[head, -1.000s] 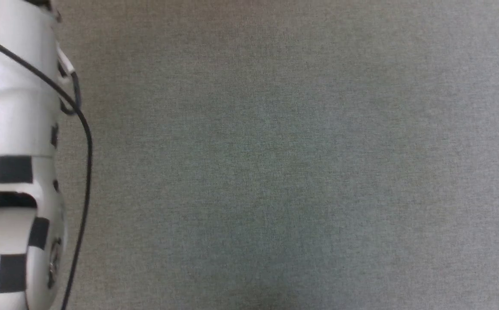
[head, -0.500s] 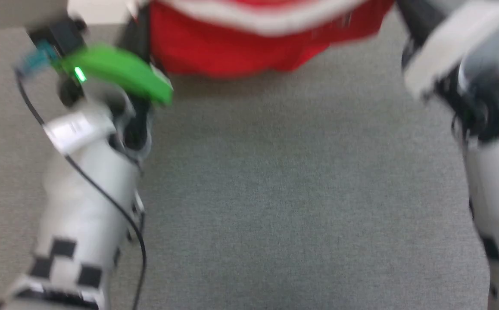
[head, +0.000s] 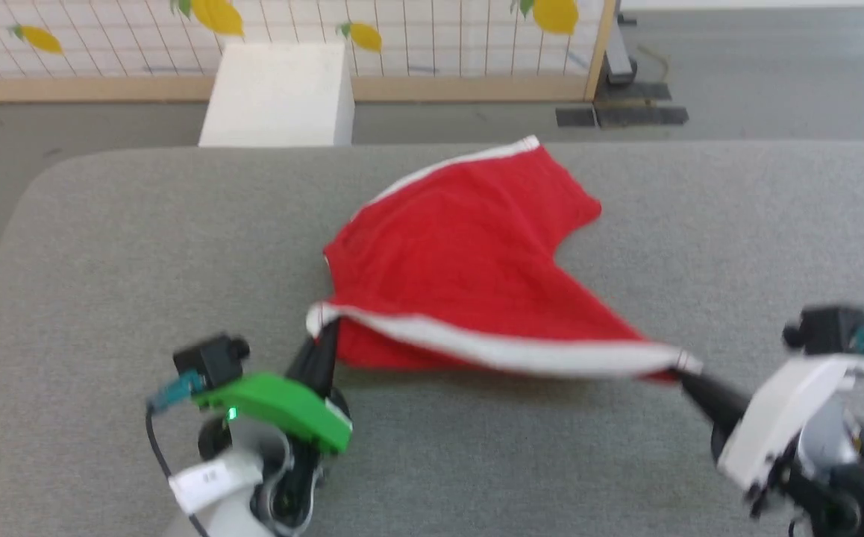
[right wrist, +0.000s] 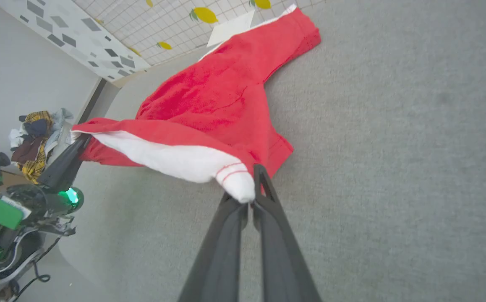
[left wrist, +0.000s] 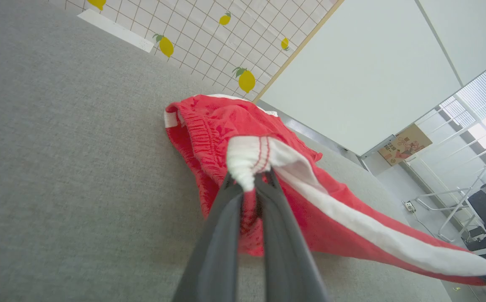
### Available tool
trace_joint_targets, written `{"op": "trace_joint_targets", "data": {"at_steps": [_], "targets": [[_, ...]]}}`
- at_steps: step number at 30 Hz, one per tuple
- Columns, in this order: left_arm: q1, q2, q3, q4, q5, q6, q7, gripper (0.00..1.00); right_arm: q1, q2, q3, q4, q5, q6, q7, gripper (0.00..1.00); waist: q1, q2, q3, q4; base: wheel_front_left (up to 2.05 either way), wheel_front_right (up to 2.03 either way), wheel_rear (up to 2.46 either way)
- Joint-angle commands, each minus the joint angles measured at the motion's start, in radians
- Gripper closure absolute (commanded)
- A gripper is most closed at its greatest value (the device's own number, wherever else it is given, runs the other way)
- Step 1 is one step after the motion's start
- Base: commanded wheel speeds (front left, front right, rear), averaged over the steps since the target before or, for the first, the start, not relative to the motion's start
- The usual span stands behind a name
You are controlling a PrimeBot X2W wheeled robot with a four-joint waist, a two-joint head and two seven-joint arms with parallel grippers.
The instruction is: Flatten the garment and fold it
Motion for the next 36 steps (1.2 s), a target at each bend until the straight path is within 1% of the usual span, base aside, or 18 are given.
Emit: {"op": "trace_joint_targets", "data": {"at_steps": [1,4,5,7,12,15,17,21,26,32,33,34,36], "targets": [[0.038,0.005,-0.006,-0.002,-0.010,-0.006,-0.005,1.00,0.041,0.016,-0.004,-0.019,0.015,-0.001,0.025,1.00,0.0001,-0.0001,-0.038,0.015,0.00,0.00,0.00],[0.096,0.008,-0.022,-0.007,-0.011,-0.002,0.004,1.00,0.121,0.031,-0.011,-0.052,0.029,-0.001,0.086,1.00,0.0001,-0.0001,-0.047,0.015,0.00,0.00,0.00],[0.135,0.015,-0.031,-0.014,-0.013,0.005,0.017,1.00,0.170,0.038,-0.015,-0.078,0.036,-0.001,0.134,1.00,0.0001,-0.0001,-0.056,0.013,0.00,0.00,0.00],[0.168,0.026,-0.046,-0.020,-0.008,0.017,0.037,1.00,0.210,0.036,-0.010,-0.107,0.045,-0.001,0.183,1.00,0.0001,-0.0001,-0.063,0.012,0.00,0.00,0.00],[0.238,0.058,-0.070,-0.045,-0.005,0.054,0.099,1.00,0.284,0.031,-0.014,-0.166,0.078,-0.001,0.293,1.00,0.0001,-0.0001,-0.072,0.009,0.00,0.00,0.00],[0.262,0.081,-0.086,-0.077,-0.006,0.067,0.146,1.00,0.318,0.036,-0.030,-0.200,0.097,-0.001,0.363,1.00,0.0001,-0.0001,-0.073,0.015,0.00,0.00,0.00],[0.268,0.087,-0.079,-0.107,-0.022,0.075,0.165,1.00,0.317,0.040,-0.053,-0.225,0.093,-0.001,0.380,1.00,0.0001,-0.0001,-0.069,0.017,0.00,0.00,0.00],[0.250,0.091,-0.052,-0.175,-0.054,0.086,0.185,1.00,0.254,0.046,-0.094,-0.251,0.060,-0.001,0.364,1.00,0.0001,-0.0001,-0.045,0.019,0.00,0.00,0.00],[0.182,0.081,-0.015,-0.234,-0.077,0.095,0.182,1.00,0.107,0.041,-0.119,-0.217,0.015,-0.001,0.304,1.00,0.0001,-0.0001,0.012,0.025,0.00,0.00,0.00],[0.063,0.055,0.022,-0.237,-0.078,0.101,0.148,1.00,-0.098,0.019,-0.117,-0.113,-0.031,-0.001,0.220,1.00,0.0001,-0.0001,0.112,0.042,0.00,0.00,0.00],[0.029,0.045,0.029,-0.223,-0.078,0.099,0.139,1.00,-0.163,0.013,-0.116,-0.072,-0.061,-0.001,0.184,1.00,0.0001,-0.0001,0.140,0.048,0.00,0.00,0.00],[0.011,0.040,0.030,-0.214,-0.077,0.097,0.135,1.00,-0.194,0.001,-0.106,-0.050,-0.090,-0.001,0.166,1.00,0.0001,-0.0001,0.156,0.052,0.00,0.00,0.00],[-0.016,0.033,0.032,-0.197,-0.075,0.096,0.130,1.00,-0.251,-0.001,-0.093,-0.010,-0.119,-0.001,0.134,1.00,0.0001,-0.0001,0.184,0.056,0.00,0.00,0.00]]}}
